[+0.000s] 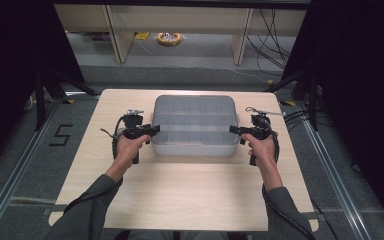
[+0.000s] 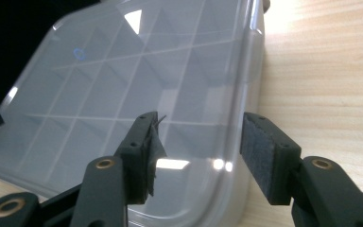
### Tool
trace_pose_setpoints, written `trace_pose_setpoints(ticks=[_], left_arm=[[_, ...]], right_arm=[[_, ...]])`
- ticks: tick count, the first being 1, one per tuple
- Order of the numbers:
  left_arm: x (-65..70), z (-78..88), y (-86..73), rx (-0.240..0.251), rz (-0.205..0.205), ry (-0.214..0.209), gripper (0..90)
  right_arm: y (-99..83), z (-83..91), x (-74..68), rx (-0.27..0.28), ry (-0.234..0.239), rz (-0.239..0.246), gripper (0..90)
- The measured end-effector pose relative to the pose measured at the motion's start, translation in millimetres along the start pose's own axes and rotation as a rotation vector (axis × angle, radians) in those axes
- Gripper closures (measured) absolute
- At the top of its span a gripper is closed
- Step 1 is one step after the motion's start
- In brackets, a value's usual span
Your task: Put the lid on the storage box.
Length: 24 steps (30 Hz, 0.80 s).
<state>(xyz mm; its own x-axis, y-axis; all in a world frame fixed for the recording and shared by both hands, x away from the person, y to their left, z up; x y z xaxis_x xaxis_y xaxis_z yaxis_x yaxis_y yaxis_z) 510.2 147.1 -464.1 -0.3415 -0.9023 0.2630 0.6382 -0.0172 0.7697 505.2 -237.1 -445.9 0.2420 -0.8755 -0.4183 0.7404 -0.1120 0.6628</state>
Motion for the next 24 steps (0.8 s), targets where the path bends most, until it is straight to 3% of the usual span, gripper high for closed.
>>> trace_pose_setpoints(ticks=[1,2,3,4,6,7,8,9,10,11,13,15,16,17,22,23,24], left_arm=[[0.1,0.1,0.3,-0.003,0.001,0.001,55.3],[0.1,0.2,0.6,-0.007,-0.001,0.001,55.3],[0.1,0.3,0.6,-0.008,-0.001,0.001,55.2],[-0.1,0.3,0.6,-0.008,0.0,-0.001,55.3],[-0.9,0.0,0.4,-0.004,0.022,-0.008,55.2],[-1.6,-0.2,0.3,-0.006,0.034,-0.015,55.0],[-2.4,-0.3,-0.1,-0.013,0.046,-0.025,54.1],[-2.9,-0.6,-0.5,-0.011,0.059,-0.034,53.0],[-3.9,-0.2,-0.8,-0.017,0.062,-0.044,52.9],[-4.0,-0.4,-0.9,-0.012,0.08,-0.051,52.4],[-4.8,0.6,-1.4,-0.011,0.082,-0.051,51.9],[-5.8,2.4,-1.0,-0.008,0.087,-0.054,50.6],[-5.5,3.0,-0.3,0.007,0.102,-0.053,49.8],[-7.3,5.1,0.1,0.0,0.091,-0.054,49.6],[-8.4,14.5,3.5,0.023,0.121,-0.085,47.1],[-8.4,16.5,3.8,0.025,0.122,-0.088,46.6],[-8.3,19.2,4.0,0.028,0.119,-0.092,46.6]], right_arm=[[-1.5,-0.4,-0.7,-0.016,-0.009,-0.024,50.2],[-3.3,-1.3,1.5,-0.027,-0.009,-0.004,50.2],[-5.3,-1.6,-1.7,-0.043,0.005,-0.063,50.2],[-5.3,-3.2,3.3,-0.021,0.009,-0.003,50.1],[-6.9,-5.4,1.9,-0.023,-0.026,-0.029,49.8],[-7.2,-6.6,4.5,-0.014,-0.023,0.003,49.7],[-9.1,-5.4,-2.2,-0.039,-0.011,-0.079,49.7],[-9.7,-3.9,-2.2,-0.055,-0.007,-0.074,49.6],[-9.4,-5.4,0.4,-0.028,-0.008,-0.029,49.4],[-9.3,-5.2,0.3,-0.029,-0.008,-0.029,49.0],[-8.4,-6.7,0.3,-0.01,-0.034,-0.037,48.0],[-8.5,-3.1,-1.8,-0.025,-0.032,-0.053,47.3],[-6.8,-4.1,4.0,0.006,-0.037,0.017,46.8],[-7.0,-2.2,3.6,0.007,-0.034,0.013,46.5],[-8.1,5.5,4.8,0.042,-0.04,0.038,43.8],[-8.8,9.3,3.6,0.042,-0.023,0.029,43.2],[-10.2,11.3,0.3,0.035,-0.032,-0.018,43.0]])
Point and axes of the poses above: each handheld gripper's, and its own axes: z roughly backward along the jaws, y roughly out of its top, x roughly to its right, the point moved 2 cm from there along -z, roughly forward along the jaws, and after that the axes turned 1 degree about -z, right-handed, at the moved point
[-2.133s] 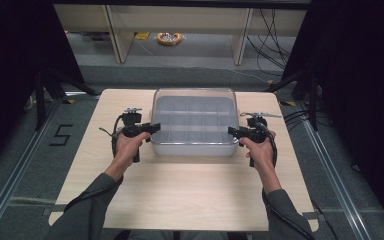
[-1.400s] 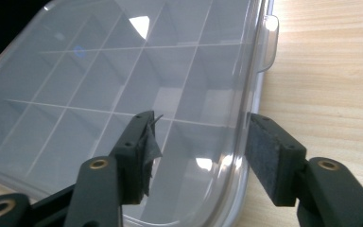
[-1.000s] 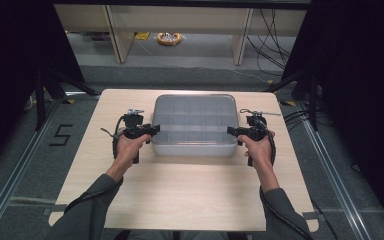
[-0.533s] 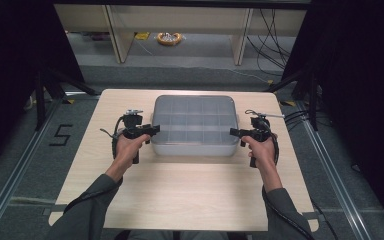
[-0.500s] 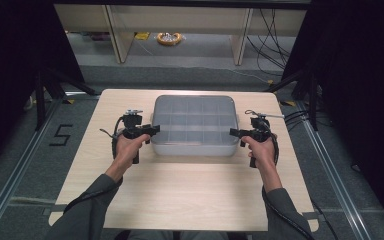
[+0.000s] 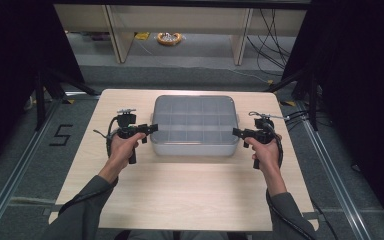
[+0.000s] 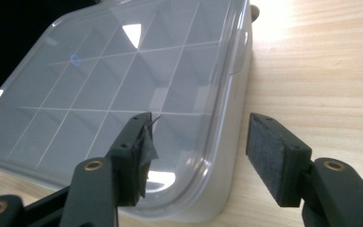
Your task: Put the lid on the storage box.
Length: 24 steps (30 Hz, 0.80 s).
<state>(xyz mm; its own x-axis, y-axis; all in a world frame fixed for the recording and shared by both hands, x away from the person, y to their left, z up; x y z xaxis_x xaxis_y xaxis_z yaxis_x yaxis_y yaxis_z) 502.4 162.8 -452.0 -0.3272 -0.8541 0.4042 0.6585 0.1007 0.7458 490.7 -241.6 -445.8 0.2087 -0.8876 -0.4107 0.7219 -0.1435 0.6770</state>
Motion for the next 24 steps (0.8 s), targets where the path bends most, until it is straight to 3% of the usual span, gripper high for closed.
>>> trace_pose_setpoints(ticks=[1,2,9,11,12,22,24], left_arm=[[-0.2,3.1,0.1,-0.006,-0.012,0.0,46.5],[0.5,5.2,0.1,-0.003,-0.012,-0.005,46.5],[2.6,17.8,-4.1,-0.011,-0.034,-0.012,45.7],[2.7,20.9,-5.8,-0.01,-0.042,-0.015,45.4],[2.8,22.5,-6.9,-0.006,-0.042,-0.017,45.3],[7.4,41.4,-17.0,0.004,-0.067,-0.047,44.4],[9.2,43.4,-19.2,-0.001,-0.064,-0.061,43.6]], right_arm=[[0.6,1.4,4.7,0.023,0.002,0.062,42.6],[0.5,4.2,5.5,0.026,-0.004,0.07,42.2],[-4.6,16.9,3.7,0.048,0.024,0.079,40.8],[-7.0,20.5,-1.2,0.044,0.023,0.052,40.7],[-6.7,21.4,1.1,0.055,0.024,0.1,40.4],[-15.2,32.0,-5.2,0.066,0.07,0.112,39.5],[-17.2,32.1,-5.6,0.07,0.058,0.119,39.2]])
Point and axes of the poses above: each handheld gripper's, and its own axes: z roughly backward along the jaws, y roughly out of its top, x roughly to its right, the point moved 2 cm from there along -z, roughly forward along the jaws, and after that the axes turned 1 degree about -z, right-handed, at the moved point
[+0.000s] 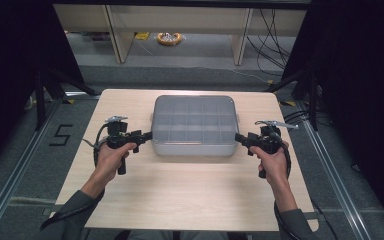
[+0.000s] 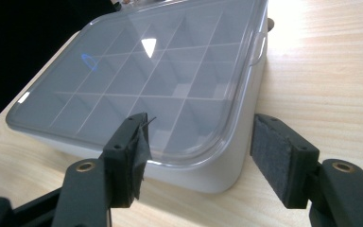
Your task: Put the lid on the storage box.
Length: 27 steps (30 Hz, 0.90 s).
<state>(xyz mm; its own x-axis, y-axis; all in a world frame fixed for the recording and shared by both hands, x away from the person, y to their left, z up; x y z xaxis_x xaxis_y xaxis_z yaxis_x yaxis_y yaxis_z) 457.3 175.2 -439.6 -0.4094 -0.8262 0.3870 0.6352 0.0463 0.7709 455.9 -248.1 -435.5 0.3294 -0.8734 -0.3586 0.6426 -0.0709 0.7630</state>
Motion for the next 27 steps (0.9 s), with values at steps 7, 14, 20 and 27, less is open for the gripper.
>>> trace_pose_setpoints(ticks=[7,14,20,27], left_arm=[[5.8,5.8,-9.8,-0.007,-0.037,-0.014,41.7],[5.9,8.9,-18.4,-0.016,-0.043,-0.016,40.9],[8.8,9.8,-26.2,-0.034,-0.053,-0.023,39.9],[11.5,9.4,-32.4,-0.053,-0.048,-0.037,37.3]], right_arm=[[-4.1,4.2,-4.1,-0.015,0.003,0.004,36.9],[-8.1,6.3,-5.1,-0.013,0.006,0.008,36.0],[-11.3,9.2,-11.8,-0.024,0.012,-0.021,34.9],[-14.2,9.4,-13.3,-0.022,0.014,0.015,32.0]])
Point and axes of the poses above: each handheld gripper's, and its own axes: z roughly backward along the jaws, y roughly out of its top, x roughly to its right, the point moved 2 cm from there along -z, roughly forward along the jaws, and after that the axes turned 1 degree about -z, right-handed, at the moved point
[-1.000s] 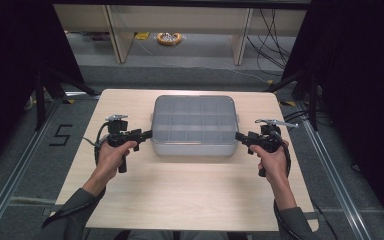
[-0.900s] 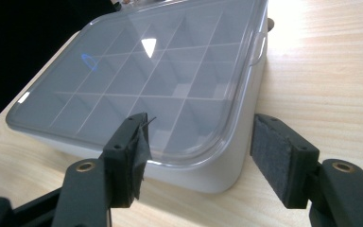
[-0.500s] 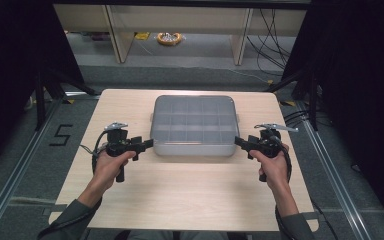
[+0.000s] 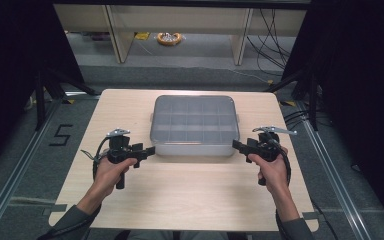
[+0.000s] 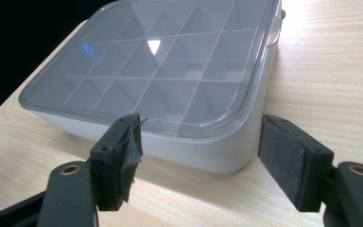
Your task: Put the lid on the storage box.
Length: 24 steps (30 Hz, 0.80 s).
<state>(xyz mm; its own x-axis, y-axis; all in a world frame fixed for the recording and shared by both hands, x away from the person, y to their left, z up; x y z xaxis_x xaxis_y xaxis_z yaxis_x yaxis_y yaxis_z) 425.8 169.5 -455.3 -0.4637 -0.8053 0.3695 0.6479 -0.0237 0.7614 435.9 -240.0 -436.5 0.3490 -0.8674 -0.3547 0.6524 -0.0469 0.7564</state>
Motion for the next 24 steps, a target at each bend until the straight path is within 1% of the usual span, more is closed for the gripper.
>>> trace_pose_setpoints(ticks=[2,4,5,7,8,9,10,11,12,13,14,16,17,18,19,20,21,22,23,24], left_arm=[[0.4,0.5,-1.3,-0.002,-0.007,0.0,36.9],[1.9,1.2,-2.7,-0.003,-0.005,0.0,36.0],[2.0,1.5,-3.3,-0.005,-0.012,-0.003,35.5],[3.4,2.2,-5.0,-0.009,-0.018,0.0,35.1],[4.5,2.3,-6.6,-0.009,-0.017,0.001,34.8],[5.3,2.4,-8.1,-0.012,-0.016,-0.002,34.3],[6.2,2.4,-9.5,-0.016,-0.019,-0.007,33.6],[7.0,2.4,-10.7,-0.019,-0.02,-0.01,33.0],[8.1,1.8,-12.4,-0.018,-0.016,-0.015,32.7],[8.9,1.8,-14.1,-0.018,-0.012,-0.017,32.1],[9.9,1.6,-16.0,-0.019,-0.007,-0.026,31.4],[11.7,2.0,-18.5,-0.017,-0.008,-0.034,30.5],[12.3,2.4,-19.7,-0.019,-0.016,-0.037,30.0],[13.4,2.8,-21.7,-0.017,-0.015,-0.046,29.5],[14.1,3.0,-22.7,-0.014,-0.009,-0.048,28.4],[14.4,3.3,-23.6,-0.016,-0.012,-0.049,27.5],[15.4,3.6,-24.9,-0.017,-0.011,-0.049,26.3],[16.0,3.9,-26.6,-0.019,-0.012,-0.056,24.9],[16.4,3.7,-28.7,-0.017,-0.008,-0.06,23.6],[16.2,3.3,-30.5,-0.02,0.0,-0.066,21.0]], right_arm=[[-0.7,1.0,-0.3,-0.003,0.0,-0.001,31.3],[-1.7,1.1,-0.2,-0.002,0.0,0.018,31.2],[-2.9,0.6,-0.7,-0.001,0.0,0.016,31.1],[-4.4,1.7,-1.5,-0.017,0.0,0.015,30.8],[-5.5,0.8,-1.8,-0.008,0.005,0.02,30.8],[-6.9,1.2,-2.8,-0.015,0.009,0.017,30.7],[-7.9,0.7,-3.0,-0.014,0.003,0.027,30.4],[-8.5,3.1,-4.2,-0.029,0.019,0.024,30.1],[-9.5,2.1,-4.5,-0.019,0.013,0.027,29.9],[-10.6,4.1,-6.7,-0.031,0.022,0.014,29.7],[-12.2,3.7,-6.7,-0.021,0.027,0.027,29.6],[-16.5,5.3,-9.6,-0.039,0.03,0.034,29.0],[-18.3,5.0,-11.0,-0.037,0.039,0.033,28.4],[-20.5,5.4,-11.4,-0.048,0.039,0.047,27.8],[-23.8,5.7,-13.1,-0.056,0.046,0.045,26.8],[-25.5,5.2,-14.1,-0.05,0.048,0.044,26.0],[-26.9,5.5,-14.7,-0.051,0.058,0.052,25.0],[-28.5,5.8,-15.7,-0.059,0.05,0.059,24.3],[-30.9,6.3,-20.1,-0.06,0.061,0.02,23.4],[-32.1,5.4,-18.2,-0.056,0.066,0.049,21.5]])
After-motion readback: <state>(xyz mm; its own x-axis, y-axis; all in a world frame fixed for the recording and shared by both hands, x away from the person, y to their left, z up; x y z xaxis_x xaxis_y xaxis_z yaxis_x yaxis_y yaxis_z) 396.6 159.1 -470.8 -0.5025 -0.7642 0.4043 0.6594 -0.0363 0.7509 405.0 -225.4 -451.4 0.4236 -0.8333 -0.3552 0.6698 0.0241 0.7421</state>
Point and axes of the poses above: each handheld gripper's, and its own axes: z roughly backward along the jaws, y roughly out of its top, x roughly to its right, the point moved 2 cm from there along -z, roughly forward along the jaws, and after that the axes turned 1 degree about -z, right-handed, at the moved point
